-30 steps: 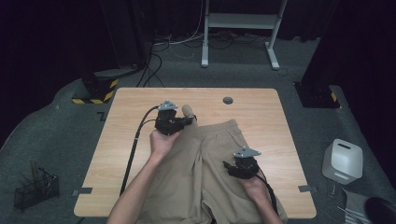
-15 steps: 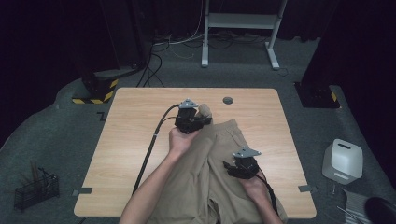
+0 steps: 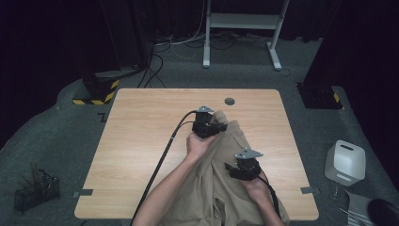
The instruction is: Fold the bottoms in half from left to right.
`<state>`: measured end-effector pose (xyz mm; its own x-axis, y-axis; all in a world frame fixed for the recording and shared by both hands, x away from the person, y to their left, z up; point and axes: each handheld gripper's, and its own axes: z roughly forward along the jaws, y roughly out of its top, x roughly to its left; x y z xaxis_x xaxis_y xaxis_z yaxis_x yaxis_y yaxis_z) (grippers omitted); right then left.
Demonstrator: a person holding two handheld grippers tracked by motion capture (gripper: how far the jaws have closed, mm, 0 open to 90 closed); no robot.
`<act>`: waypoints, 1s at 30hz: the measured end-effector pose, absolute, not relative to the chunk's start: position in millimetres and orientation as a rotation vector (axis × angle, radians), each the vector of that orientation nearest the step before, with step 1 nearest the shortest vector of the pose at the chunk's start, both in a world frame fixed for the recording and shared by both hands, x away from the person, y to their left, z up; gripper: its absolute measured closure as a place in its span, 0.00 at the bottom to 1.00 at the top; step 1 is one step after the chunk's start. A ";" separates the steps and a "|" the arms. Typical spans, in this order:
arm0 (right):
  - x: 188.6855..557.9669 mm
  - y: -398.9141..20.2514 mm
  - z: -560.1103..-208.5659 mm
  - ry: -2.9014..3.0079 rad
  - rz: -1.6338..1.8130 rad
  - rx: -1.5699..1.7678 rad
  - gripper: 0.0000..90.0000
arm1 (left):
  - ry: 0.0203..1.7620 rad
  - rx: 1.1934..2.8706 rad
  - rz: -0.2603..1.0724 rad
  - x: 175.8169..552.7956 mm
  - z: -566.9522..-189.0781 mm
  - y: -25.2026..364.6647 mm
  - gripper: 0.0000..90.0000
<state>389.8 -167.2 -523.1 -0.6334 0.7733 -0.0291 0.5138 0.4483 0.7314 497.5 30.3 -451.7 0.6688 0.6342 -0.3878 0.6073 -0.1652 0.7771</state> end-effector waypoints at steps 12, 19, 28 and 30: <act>389.7 -167.1 -523.0 2.342 0.997 1.102 0.43 | 0.952 1.798 0.132 476.7 -427.0 67.4 0.53; 389.8 -166.9 -523.1 2.340 0.996 1.100 0.43 | 0.949 1.871 0.104 446.5 -440.9 108.4 0.47; 389.2 -167.3 -522.7 2.326 0.996 1.122 0.45 | 0.905 1.966 0.029 416.2 -485.7 88.0 0.46; 387.3 -170.2 -520.9 2.303 0.990 1.138 0.51 | 0.907 1.983 0.062 413.6 -491.2 82.6 0.46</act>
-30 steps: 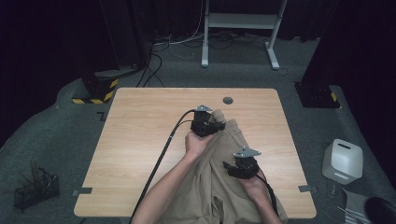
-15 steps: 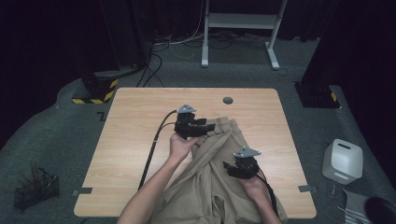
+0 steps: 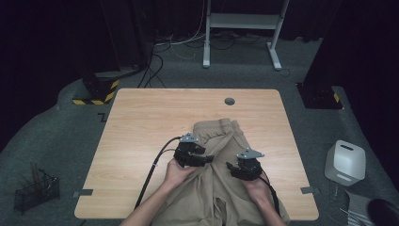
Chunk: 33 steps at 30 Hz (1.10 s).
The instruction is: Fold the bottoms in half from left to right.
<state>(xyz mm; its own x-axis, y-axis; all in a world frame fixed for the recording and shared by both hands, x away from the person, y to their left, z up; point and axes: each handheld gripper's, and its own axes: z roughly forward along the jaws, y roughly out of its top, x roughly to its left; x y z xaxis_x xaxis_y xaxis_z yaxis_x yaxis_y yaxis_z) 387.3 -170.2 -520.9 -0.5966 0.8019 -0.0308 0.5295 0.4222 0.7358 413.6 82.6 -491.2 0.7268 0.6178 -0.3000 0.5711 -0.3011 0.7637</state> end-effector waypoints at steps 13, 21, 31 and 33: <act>369.8 -179.1 -518.4 2.328 0.928 1.110 0.58 | 0.975 2.156 0.242 424.9 -511.4 58.4 0.60; 392.5 -159.9 -519.4 2.359 0.961 1.108 0.54 | 0.954 2.258 0.435 439.7 -509.8 57.9 0.63; 443.4 -105.8 -520.8 2.336 0.965 1.125 0.55 | 1.113 2.265 0.464 496.0 -505.5 97.7 0.64; 454.6 -93.0 -520.8 2.334 0.963 1.129 0.55 | 1.161 2.258 0.483 506.8 -504.9 105.4 0.63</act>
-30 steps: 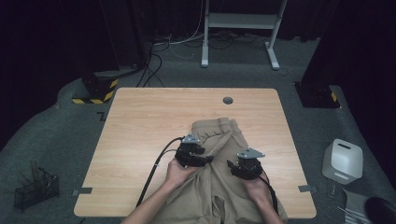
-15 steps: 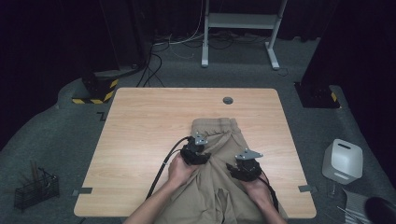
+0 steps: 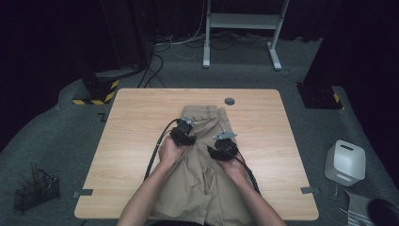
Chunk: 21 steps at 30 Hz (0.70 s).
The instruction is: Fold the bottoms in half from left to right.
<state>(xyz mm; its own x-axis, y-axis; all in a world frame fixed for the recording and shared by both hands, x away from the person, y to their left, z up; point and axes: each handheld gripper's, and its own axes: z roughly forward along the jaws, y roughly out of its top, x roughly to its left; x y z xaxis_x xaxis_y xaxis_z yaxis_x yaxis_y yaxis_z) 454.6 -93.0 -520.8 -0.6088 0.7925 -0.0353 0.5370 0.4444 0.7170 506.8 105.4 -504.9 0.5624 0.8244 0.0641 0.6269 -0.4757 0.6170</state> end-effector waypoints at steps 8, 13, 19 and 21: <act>481.9 -73.5 -515.9 2.353 0.922 1.169 0.52 | 1.200 2.149 0.347 501.1 -494.8 125.7 0.53; 457.8 -95.4 -503.8 2.353 1.038 1.162 0.52 | 1.171 2.119 0.299 473.3 -485.0 141.9 0.48; 414.9 -130.0 -496.8 2.341 0.988 1.076 0.52 | 1.121 2.138 0.285 442.4 -490.7 148.2 0.51; 405.7 -142.2 -495.7 2.339 0.996 1.093 0.53 | 1.117 2.159 0.273 439.1 -493.3 145.4 0.60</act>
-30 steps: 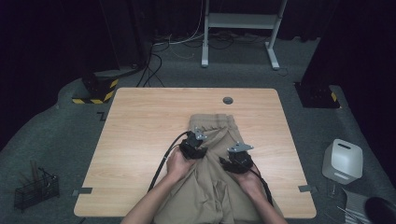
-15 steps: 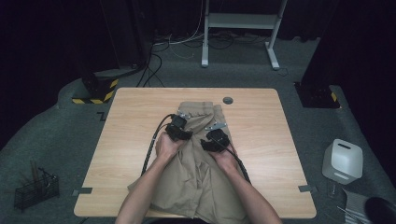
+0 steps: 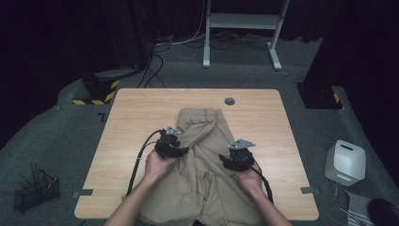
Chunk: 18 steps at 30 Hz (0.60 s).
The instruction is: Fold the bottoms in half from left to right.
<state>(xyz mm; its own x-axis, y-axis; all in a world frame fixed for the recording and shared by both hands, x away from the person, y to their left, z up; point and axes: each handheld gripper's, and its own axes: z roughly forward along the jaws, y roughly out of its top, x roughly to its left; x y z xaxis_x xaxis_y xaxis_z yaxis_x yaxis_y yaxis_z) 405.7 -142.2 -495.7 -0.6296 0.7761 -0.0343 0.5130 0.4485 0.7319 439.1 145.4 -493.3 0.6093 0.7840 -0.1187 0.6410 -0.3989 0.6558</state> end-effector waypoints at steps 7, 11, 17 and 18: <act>401.4 -152.3 -511.9 2.376 0.927 1.116 0.55 | 1.061 2.103 0.201 439.6 -483.5 134.9 0.97; 402.5 -146.1 -517.8 2.370 0.940 1.108 0.55 | 1.005 2.040 0.131 441.6 -468.2 118.3 0.98; 406.7 -140.1 -518.4 2.372 0.951 1.095 0.54 | 0.969 2.070 0.113 449.8 -475.1 81.3 0.97; 407.0 -140.0 -517.7 2.383 0.951 1.091 0.54 | 0.989 2.091 0.101 452.6 -482.6 78.2 0.97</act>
